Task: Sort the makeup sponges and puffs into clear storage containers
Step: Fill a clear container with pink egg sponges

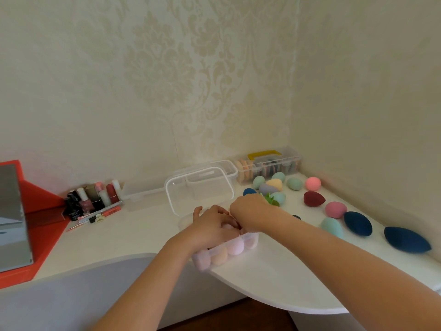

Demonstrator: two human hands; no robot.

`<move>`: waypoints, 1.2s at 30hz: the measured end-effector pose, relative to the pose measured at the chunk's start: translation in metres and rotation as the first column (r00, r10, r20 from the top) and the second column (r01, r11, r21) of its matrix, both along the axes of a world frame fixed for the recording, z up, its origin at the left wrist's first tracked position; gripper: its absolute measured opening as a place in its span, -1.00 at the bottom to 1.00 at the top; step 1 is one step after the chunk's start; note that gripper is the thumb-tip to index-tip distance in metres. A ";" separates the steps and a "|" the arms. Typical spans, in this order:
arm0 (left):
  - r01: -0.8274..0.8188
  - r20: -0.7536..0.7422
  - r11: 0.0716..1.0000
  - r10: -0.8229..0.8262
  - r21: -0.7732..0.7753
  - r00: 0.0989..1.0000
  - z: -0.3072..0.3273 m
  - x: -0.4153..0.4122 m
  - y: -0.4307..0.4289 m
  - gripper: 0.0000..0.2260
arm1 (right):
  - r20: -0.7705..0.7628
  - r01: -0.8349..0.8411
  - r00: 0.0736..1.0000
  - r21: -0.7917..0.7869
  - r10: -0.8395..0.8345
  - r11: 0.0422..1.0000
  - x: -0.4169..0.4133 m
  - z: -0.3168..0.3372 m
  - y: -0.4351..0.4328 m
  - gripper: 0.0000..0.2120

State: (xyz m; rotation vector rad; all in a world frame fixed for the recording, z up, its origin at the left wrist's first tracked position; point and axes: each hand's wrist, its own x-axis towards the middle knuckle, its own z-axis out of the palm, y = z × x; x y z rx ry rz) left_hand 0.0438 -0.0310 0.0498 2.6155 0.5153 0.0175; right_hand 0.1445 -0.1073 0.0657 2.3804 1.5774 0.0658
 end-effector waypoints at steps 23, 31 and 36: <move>-0.332 0.703 0.918 0.384 -0.218 0.599 0.004 -0.008 0.046 -0.70 | -0.480 0.243 0.877 0.461 0.009 0.854 0.000 -0.015 -0.068 -0.44; -0.039 0.109 0.166 0.791 -0.985 0.602 0.002 -0.025 0.081 -0.67 | -0.576 0.358 0.817 0.482 -0.019 0.800 -0.007 -0.025 -0.065 -0.27; 0.126 0.151 0.093 0.783 -0.988 0.603 0.000 -0.027 0.085 -0.60 | -0.631 0.388 0.775 0.509 0.027 0.768 -0.011 -0.026 -0.065 0.13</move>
